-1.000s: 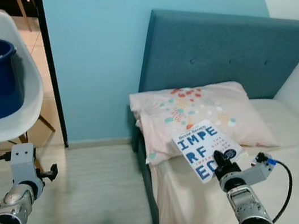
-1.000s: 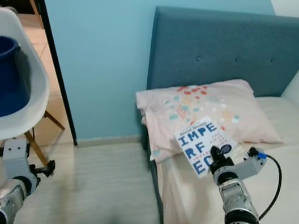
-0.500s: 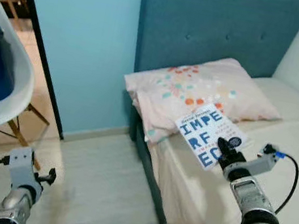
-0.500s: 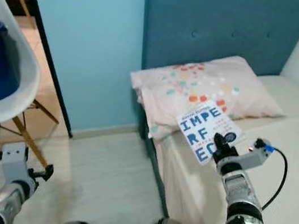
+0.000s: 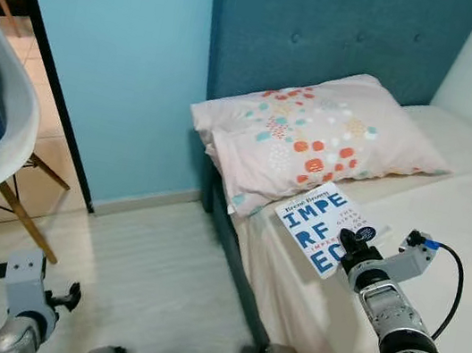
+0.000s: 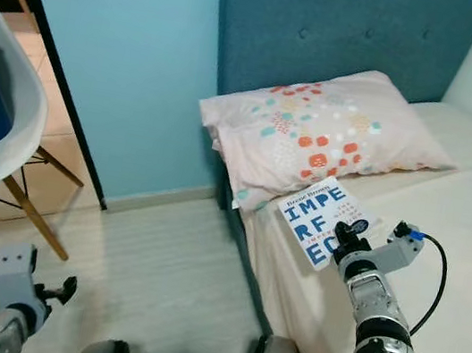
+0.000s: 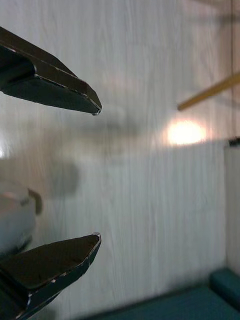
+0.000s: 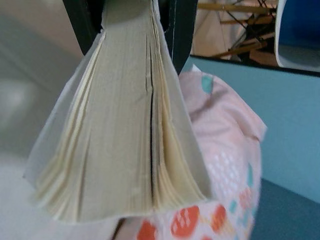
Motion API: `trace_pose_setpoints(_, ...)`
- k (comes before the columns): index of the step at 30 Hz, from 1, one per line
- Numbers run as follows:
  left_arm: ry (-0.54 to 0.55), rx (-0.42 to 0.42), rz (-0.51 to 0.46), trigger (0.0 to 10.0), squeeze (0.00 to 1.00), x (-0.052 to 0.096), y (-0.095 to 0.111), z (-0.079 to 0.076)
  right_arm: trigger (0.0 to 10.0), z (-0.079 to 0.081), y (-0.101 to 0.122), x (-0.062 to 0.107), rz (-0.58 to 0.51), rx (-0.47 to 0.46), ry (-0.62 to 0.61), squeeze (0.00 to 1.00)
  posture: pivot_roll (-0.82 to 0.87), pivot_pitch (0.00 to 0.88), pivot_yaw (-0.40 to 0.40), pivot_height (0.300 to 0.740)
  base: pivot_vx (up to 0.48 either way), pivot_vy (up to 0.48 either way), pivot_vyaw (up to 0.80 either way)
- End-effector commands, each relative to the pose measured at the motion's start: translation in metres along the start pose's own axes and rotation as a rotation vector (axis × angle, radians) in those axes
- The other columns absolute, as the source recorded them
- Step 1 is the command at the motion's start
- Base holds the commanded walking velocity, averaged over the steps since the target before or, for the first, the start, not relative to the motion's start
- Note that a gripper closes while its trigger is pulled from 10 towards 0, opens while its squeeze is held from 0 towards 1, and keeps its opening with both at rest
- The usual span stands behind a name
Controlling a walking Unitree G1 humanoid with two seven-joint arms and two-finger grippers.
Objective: Clean up the room
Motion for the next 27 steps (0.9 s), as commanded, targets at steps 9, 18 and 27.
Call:
trace_pose_setpoints(9,-0.010,-0.070,-0.071,10.0,0.00,0.012,0.010,0.029,10.0,0.014,0.027,-0.006,-0.074,0.039,0.035,0.00,-0.02,0.206,0.043,0.555,0.000,0.000,0.00)
trace_pose_setpoints(18,-0.050,-0.097,-0.108,10.0,0.00,0.016,0.016,0.030,10.0,0.019,0.053,-0.008,-0.169,0.017,0.022,0.00,-0.01,0.246,0.039,0.555,0.000,0.000,0.00)
trace_pose_setpoints(27,-0.092,-0.096,-0.090,10.0,0.00,0.015,0.008,0.015,10.0,0.018,0.025,-0.010,-0.119,-0.021,-0.018,0.44,-0.01,0.235,0.039,0.555,0.000,0.000,0.00)
Point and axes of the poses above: a point about 5 cm out from each wrist's last joint towards the gripper, its own x axis pointing back from the gripper into the wrist, its own y axis along the axis of the wrist's last joint, z = x × y, the point moved 2 cm from there along -x, pointing out of the wrist towards the gripper, and after that the axes turned 3 degrees about x, right-handed, at the moved point
